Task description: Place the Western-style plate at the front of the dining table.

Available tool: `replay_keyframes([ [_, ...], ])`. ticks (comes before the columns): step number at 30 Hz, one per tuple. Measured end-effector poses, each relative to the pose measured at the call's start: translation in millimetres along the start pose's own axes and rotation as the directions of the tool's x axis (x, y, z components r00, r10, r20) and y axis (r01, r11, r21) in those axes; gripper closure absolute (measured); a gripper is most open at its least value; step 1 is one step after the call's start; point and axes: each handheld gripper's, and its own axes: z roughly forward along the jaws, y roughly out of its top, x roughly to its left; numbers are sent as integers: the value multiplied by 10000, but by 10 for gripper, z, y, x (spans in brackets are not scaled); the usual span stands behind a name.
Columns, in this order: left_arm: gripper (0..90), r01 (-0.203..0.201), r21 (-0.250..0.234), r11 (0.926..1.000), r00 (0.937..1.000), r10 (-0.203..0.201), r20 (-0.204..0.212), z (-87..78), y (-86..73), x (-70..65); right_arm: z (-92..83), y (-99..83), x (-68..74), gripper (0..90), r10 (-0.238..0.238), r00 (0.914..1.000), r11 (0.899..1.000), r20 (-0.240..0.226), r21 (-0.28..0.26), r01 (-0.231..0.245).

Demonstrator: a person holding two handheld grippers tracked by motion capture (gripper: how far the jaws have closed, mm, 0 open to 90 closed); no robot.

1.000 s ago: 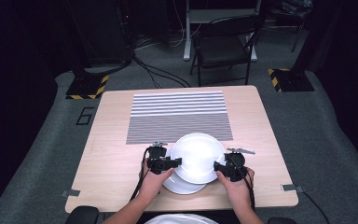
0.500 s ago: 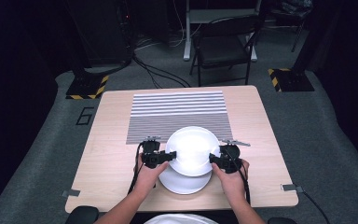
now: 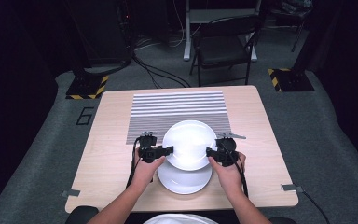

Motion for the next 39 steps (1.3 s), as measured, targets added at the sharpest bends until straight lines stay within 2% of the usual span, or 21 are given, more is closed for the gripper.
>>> replay_keyframes([
  [5,546,-23,-19,10000,10000,23,-29,0,40,25,39,49,13,556,10,10000,10000,-16,54,-9],
  [9,546,111,-4,9999,9999,-111,38,1,80,64,61,93,29,557,-2,10000,10000,-46,-39,2],
  [17,547,95,-86,9999,9999,-95,-44,-26,150,99,103,185,71,557,-187,9998,9997,-116,-168,185],
  [31,549,65,-289,9996,9999,-68,-111,-82,272,125,120,291,120,556,-224,9996,9996,-176,-201,220],
  [39,549,100,-233,9997,9999,-102,-90,-97,356,156,110,373,153,556,-297,9993,9994,-221,-211,292],
])
